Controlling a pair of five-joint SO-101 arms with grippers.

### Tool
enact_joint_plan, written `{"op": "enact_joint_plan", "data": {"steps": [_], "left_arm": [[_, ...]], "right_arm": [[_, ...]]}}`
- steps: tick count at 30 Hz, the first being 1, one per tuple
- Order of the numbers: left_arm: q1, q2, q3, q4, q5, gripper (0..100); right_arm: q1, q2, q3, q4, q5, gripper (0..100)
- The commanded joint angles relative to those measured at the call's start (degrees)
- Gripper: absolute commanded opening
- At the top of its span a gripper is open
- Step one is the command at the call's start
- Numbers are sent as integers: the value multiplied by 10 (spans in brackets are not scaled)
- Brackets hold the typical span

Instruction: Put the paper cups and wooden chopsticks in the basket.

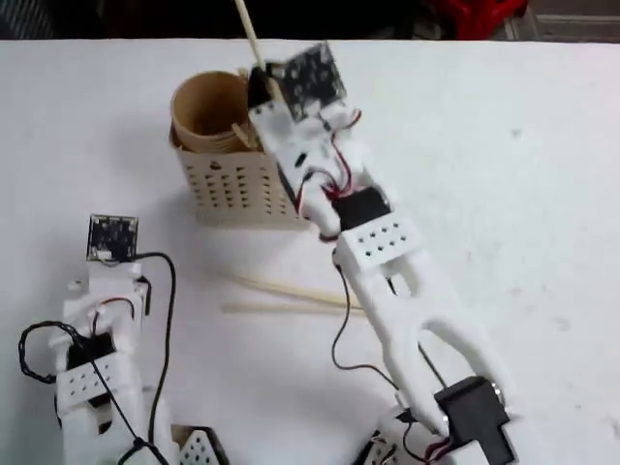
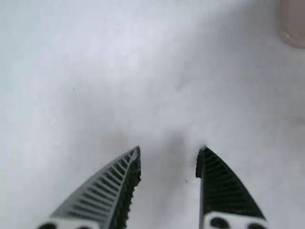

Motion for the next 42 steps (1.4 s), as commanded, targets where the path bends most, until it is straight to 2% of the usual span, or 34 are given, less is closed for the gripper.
{"op": "enact_joint_plan", "data": {"steps": [1, 6, 12, 16, 21, 23, 26, 31, 35, 38, 42], "left_arm": [[6, -9, -2, -11, -5, 203], [6, -9, -2, -11, -5, 203], [6, -9, -2, -11, -5, 203], [6, -9, -2, -11, -5, 203], [6, -9, -2, -11, -5, 203], [6, -9, -2, -11, -5, 203], [6, -9, -2, -11, -5, 203], [6, -9, -2, -11, -5, 203], [6, -9, -2, -11, -5, 203], [6, -9, -2, -11, -5, 203], [6, -9, -2, -11, -5, 203]], "right_arm": [[6, -55, 53, -35, -2, 17], [7, -104, 99, 0, -2, 41], [3, -198, 103, 111, -2, 242], [6, -292, 102, 206, -5, 246], [-7, -423, 92, 426, 6, 192], [-15, -435, 77, 523, 69, 170], [-51, -415, 84, 582, 142, 169], [-98, -335, 114, 602, 194, 168], [-134, -225, 135, 580, 241, 169], [-135, -125, 137, 530, 259, 168], [-100, 0, 137, 425, 265, 167]]}}
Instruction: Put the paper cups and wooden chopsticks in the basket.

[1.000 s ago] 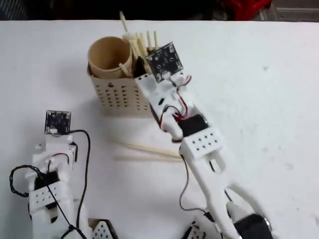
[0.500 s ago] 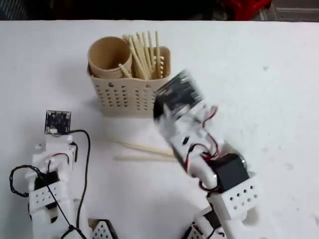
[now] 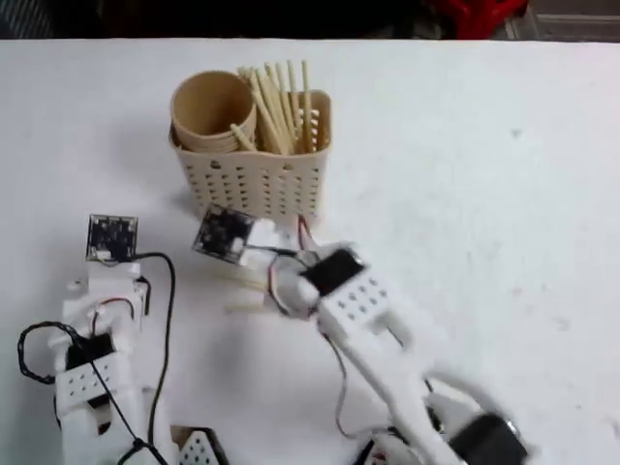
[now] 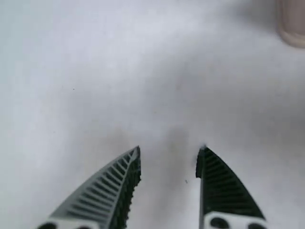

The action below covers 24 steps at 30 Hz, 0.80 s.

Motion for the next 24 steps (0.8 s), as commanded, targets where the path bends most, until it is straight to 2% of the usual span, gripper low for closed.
{"op": "enact_joint_plan", "data": {"steps": [1, 4, 8, 20, 24], "left_arm": [[6, -9, -2, -11, -5, 203], [6, -9, -2, -11, -5, 203], [6, -9, -2, -11, -5, 203], [6, -9, -2, -11, -5, 203], [6, -9, -2, -11, -5, 203]], "right_arm": [[34, 97, -3, -90, 11, 167], [51, 158, -4, -127, 12, 169], [50, 185, -3, -126, 28, 169], [38, 183, 34, -124, 35, 169], [22, 183, 32, -95, 37, 170]]}}
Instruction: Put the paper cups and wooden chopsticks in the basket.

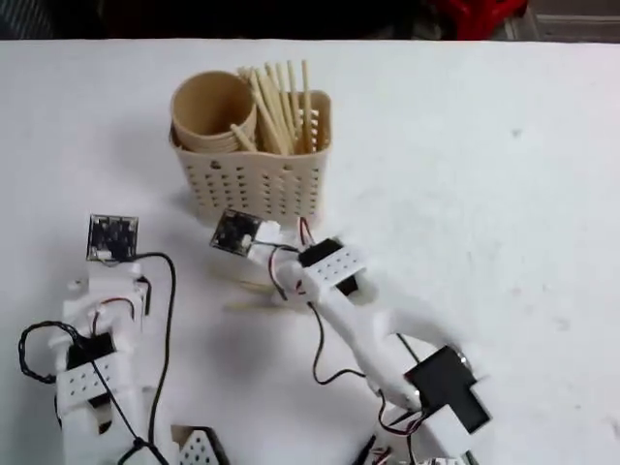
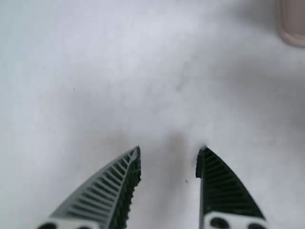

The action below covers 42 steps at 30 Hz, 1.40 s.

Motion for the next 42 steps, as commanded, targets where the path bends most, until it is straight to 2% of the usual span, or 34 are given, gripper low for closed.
{"op": "enact_joint_plan", "data": {"steps": [1, 12, 19, 23, 31, 39, 42], "left_arm": [[6, -9, -2, -11, -5, 203], [6, -9, -2, -11, -5, 203], [6, -9, -2, -11, -5, 203], [6, -9, -2, -11, -5, 203], [6, -9, -2, -11, -5, 203], [6, -9, -2, -11, -5, 203], [6, -9, -2, -11, -5, 203]], "right_arm": [[-28, -7, 3, 32, 20, 170], [-36, -10, 3, 42, 36, 167], [-40, -111, 17, 77, 33, 167], [-55, -151, 61, 51, 24, 166], [-54, -90, 69, 3, 26, 169], [-4, 14, -17, 21, 25, 163], [-5, 23, -30, 34, 27, 96]]}}
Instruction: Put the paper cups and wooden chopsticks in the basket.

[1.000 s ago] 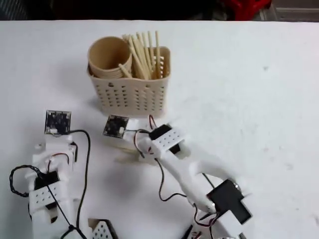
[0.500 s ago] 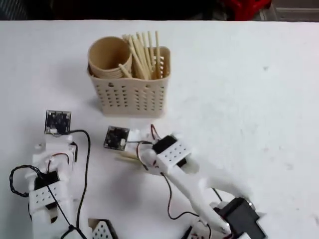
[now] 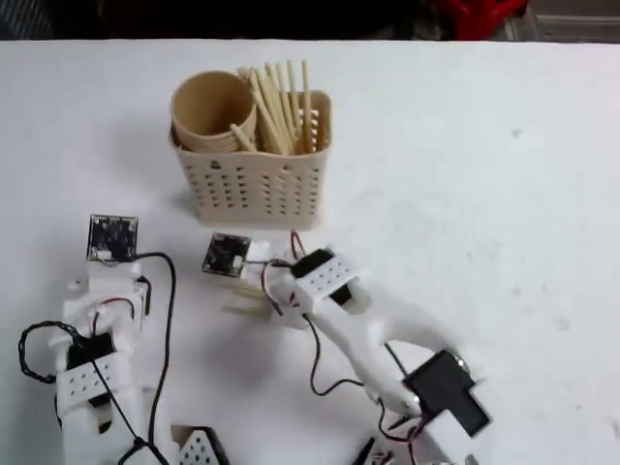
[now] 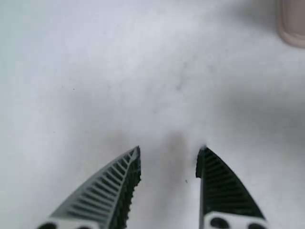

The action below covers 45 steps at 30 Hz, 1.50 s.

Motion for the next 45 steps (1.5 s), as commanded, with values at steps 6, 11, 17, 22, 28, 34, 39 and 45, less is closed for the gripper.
{"op": "enact_joint_plan", "data": {"steps": [6, 11, 17, 22, 28, 34, 39, 45], "left_arm": [[6, -9, -2, -11, -5, 203], [6, -9, -2, -11, -5, 203], [6, -9, -2, -11, -5, 203], [6, -9, -2, -11, -5, 203], [6, -9, -2, -11, -5, 203], [6, -9, -2, -11, -5, 203], [6, -9, -2, -11, -5, 203], [6, -9, -2, -11, -5, 203]], "right_arm": [[16, 10, -20, 7, 1, 19], [21, -33, -19, 17, -5, 18], [16, -185, 4, 72, -40, 18], [17, -297, 56, 68, -44, 18], [21, -460, 46, 80, -112, 17], [45, -585, -52, 77, -191, 17], [75, -556, -172, 32, -249, 17], [93, -440, -271, -191, -290, 17]]}}
